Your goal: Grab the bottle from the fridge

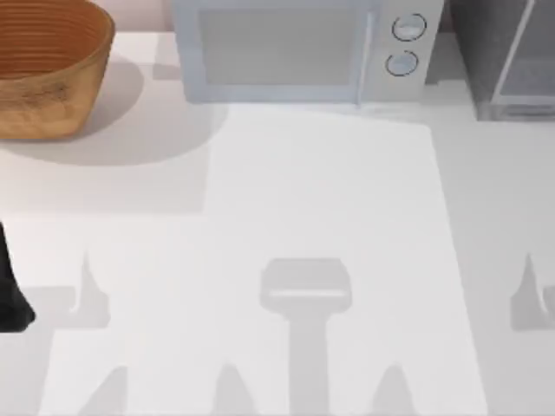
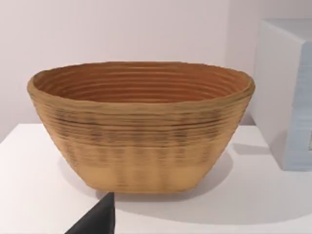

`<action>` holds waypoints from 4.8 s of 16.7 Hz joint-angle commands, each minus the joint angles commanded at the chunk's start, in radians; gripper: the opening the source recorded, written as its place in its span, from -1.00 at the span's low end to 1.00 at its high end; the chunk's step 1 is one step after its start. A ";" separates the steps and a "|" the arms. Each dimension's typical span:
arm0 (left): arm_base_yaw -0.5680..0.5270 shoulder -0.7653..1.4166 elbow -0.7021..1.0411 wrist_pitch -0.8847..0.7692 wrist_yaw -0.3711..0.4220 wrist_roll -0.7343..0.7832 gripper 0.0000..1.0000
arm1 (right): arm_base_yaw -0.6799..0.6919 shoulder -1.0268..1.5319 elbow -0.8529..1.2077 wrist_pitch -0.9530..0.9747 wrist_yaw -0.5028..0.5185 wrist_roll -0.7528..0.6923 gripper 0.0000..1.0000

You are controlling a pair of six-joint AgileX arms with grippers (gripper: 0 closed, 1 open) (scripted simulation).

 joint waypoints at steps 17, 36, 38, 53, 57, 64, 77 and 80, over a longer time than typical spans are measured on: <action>0.000 0.000 0.000 0.000 0.000 0.000 1.00 | -0.318 1.091 0.105 0.971 -0.312 0.013 1.00; 0.000 0.000 0.000 0.000 0.000 0.000 1.00 | -0.520 1.801 0.195 1.609 -0.506 0.017 1.00; 0.000 0.000 0.000 0.000 0.000 0.000 1.00 | -0.491 1.837 0.252 1.585 -0.480 0.016 1.00; 0.000 0.000 0.000 0.000 0.000 0.000 1.00 | -0.223 2.130 0.870 1.264 -0.188 -0.002 1.00; 0.000 0.000 0.000 0.000 0.000 0.000 1.00 | -0.222 2.153 0.907 1.245 -0.187 -0.002 1.00; 0.000 0.000 0.000 0.000 0.000 0.000 1.00 | -0.196 2.265 1.147 1.122 -0.160 -0.003 1.00; 0.000 0.000 0.000 0.000 0.000 0.000 1.00 | -0.196 2.267 1.152 1.119 -0.159 -0.003 -0.36; 0.000 0.000 0.000 0.000 0.000 0.000 1.00 | -0.196 2.267 1.152 1.119 -0.159 -0.003 -0.81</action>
